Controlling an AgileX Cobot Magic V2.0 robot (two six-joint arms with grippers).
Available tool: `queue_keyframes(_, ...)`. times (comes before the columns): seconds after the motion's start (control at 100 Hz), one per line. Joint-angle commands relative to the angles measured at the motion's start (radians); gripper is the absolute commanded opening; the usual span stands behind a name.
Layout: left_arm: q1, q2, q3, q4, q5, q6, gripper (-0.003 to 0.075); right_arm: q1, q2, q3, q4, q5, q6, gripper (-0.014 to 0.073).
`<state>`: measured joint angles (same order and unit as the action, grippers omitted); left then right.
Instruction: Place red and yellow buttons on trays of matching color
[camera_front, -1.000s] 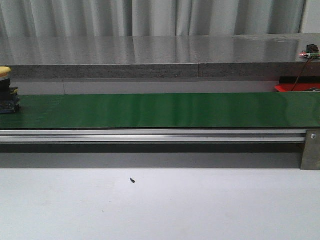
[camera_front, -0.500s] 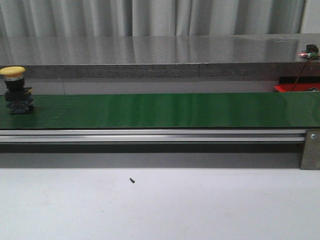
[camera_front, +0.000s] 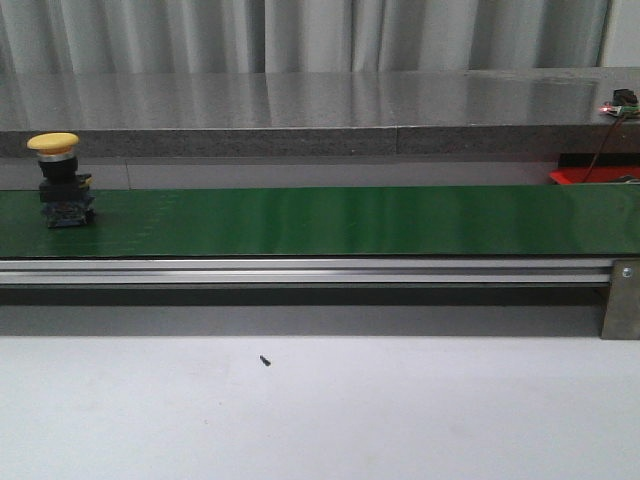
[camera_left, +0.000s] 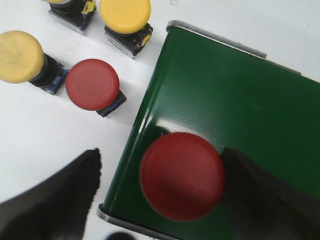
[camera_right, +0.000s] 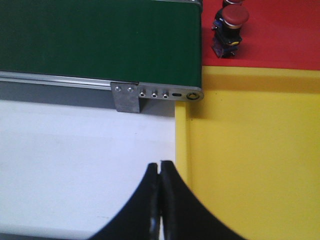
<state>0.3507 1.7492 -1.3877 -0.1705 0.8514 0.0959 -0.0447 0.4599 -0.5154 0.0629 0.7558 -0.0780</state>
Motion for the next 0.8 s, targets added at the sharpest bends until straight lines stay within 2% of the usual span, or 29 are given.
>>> queue_keyframes(0.0,-0.008,-0.059,-0.024,-0.040,-0.030,0.012,0.0634,0.001,0.003,-0.021,0.004,-0.062,0.002,-0.0069)
queue_keyframes(0.05,-0.008,-0.077,-0.024,-0.054,-0.030,0.029,0.0650,0.001,0.003,-0.021,0.004,-0.062,0.002,-0.0069)
queue_keyframes(0.14,-0.013,-0.121,-0.023,-0.090,-0.038,0.063,0.0634,0.001,0.003,-0.021,0.004,-0.062,0.002,-0.0069)
queue_keyframes(0.28,-0.046,-0.222,-0.003,-0.118,-0.031,0.127,0.0547,0.001,0.003,-0.021,0.004,-0.062,0.002,-0.0069)
queue_keyframes(0.35,-0.073,-0.280,0.033,-0.120,-0.031,0.130,0.0433,0.001,0.003,-0.021,0.004,-0.062,0.002,-0.0069)
queue_keyframes(0.52,-0.124,-0.421,0.140,-0.120,-0.033,0.131,-0.0013,0.001,0.003,-0.021,0.004,-0.062,0.002,-0.0069)
queue_keyframes(0.53,-0.128,-0.427,0.144,-0.120,-0.033,0.133,-0.0022,0.001,0.003,-0.021,0.004,-0.062,0.002,-0.0069)
queue_keyframes(0.68,-0.145,-0.540,0.223,-0.125,-0.021,0.140,-0.0019,0.001,0.003,-0.021,0.004,-0.062,0.002,-0.0069)
queue_keyframes(0.79,-0.172,-0.621,0.285,-0.146,0.001,0.209,-0.0019,0.001,0.003,-0.021,0.004,-0.062,0.002,-0.0069)
